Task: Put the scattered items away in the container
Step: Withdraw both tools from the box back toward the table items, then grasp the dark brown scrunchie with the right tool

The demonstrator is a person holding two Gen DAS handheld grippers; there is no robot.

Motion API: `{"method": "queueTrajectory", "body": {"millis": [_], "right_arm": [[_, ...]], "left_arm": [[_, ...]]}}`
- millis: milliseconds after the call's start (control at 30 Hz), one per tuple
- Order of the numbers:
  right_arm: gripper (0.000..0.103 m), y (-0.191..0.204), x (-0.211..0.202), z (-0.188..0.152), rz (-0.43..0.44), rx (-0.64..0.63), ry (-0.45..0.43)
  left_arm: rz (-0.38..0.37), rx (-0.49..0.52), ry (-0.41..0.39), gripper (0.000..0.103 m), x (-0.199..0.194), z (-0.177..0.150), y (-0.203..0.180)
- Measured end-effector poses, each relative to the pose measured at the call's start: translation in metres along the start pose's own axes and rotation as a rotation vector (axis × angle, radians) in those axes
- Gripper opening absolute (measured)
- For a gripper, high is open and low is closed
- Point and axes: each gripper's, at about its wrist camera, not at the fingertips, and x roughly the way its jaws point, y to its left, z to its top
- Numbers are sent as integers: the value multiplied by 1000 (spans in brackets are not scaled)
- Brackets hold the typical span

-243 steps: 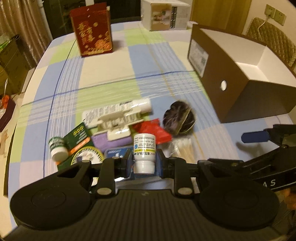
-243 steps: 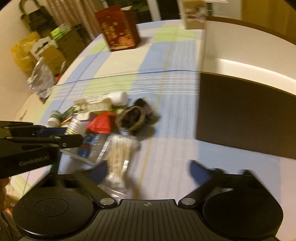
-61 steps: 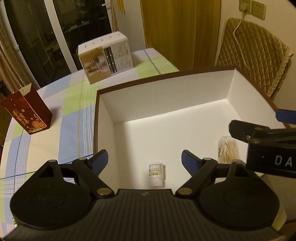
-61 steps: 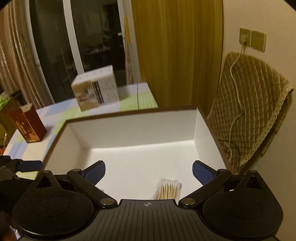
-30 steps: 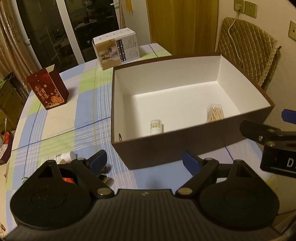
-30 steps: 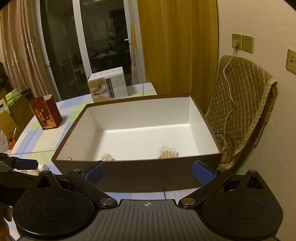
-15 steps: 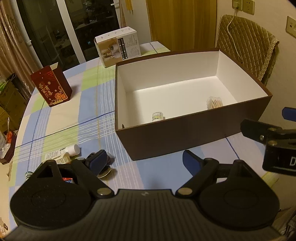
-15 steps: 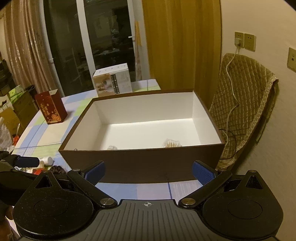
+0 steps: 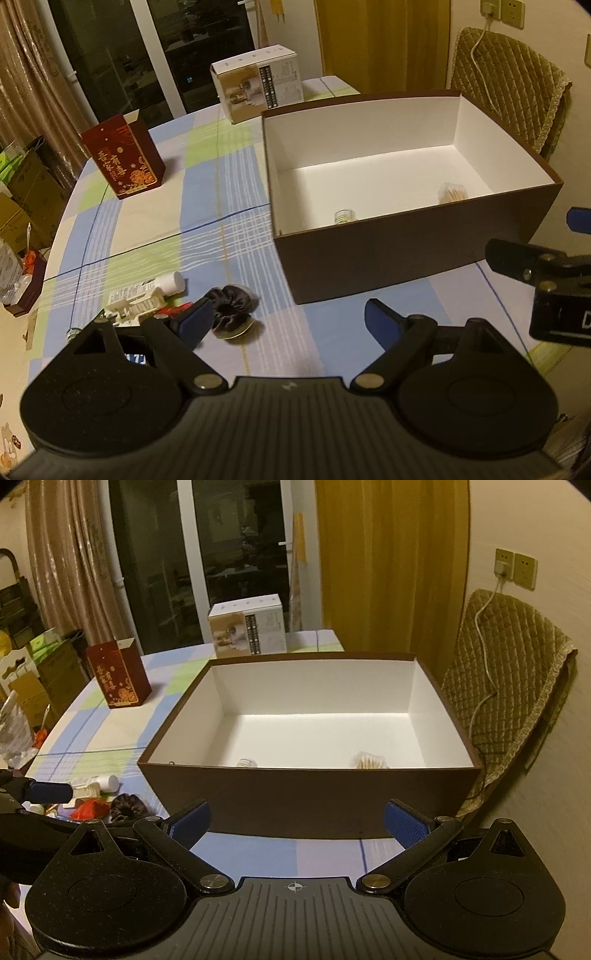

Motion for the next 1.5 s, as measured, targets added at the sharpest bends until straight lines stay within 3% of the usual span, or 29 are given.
{"method": "queueTrajectory", "body": {"millis": [567, 967, 1333, 1500], "right_arm": [[103, 65, 26, 4, 120, -79, 38], [103, 130, 49, -8, 221, -212, 86], [103, 163, 79, -17, 270, -206, 135], [103, 173, 94, -23, 254, -236, 153]], "left_arm": [[89, -93, 28, 87, -4, -26, 66], [153, -179, 55, 87, -8, -57, 123], [187, -275, 87, 87, -3, -85, 173], [198, -314, 102, 87, 4, -95, 193]]}}
